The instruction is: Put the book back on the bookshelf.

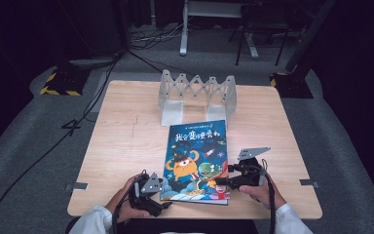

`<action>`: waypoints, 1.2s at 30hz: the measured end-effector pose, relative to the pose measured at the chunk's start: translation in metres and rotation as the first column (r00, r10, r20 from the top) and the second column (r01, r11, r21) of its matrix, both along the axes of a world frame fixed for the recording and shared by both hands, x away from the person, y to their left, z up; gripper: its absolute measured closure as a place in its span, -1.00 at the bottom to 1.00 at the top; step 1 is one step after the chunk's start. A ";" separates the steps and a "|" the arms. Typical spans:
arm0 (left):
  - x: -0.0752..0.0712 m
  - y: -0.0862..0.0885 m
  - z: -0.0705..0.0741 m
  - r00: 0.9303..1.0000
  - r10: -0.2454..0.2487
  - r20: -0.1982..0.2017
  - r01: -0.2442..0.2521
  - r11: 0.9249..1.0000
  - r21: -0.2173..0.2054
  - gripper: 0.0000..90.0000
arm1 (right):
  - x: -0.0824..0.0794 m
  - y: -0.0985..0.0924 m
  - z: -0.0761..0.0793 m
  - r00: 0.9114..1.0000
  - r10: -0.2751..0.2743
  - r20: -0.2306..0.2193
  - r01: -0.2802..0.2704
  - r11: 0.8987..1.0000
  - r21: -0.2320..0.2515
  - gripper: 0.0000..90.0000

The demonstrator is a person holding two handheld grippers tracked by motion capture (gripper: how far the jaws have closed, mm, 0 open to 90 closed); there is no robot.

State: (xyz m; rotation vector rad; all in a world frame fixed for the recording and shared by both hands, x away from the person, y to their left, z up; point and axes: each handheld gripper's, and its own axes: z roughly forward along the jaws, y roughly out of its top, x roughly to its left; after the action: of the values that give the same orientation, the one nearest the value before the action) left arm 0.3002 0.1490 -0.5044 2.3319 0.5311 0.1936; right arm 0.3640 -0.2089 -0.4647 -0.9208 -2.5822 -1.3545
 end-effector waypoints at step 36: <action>0.037 0.034 0.002 0.995 0.100 -0.023 -0.100 0.995 0.004 -0.59 | 0.018 0.006 -0.002 0.999 0.003 0.042 -0.003 1.000 -0.006 -0.21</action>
State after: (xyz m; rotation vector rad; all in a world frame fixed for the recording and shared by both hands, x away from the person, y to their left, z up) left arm 0.3373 0.1830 -0.5022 2.3143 0.6602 0.2141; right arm 0.3823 -0.2028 -0.4667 -0.8986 -2.6188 -1.3801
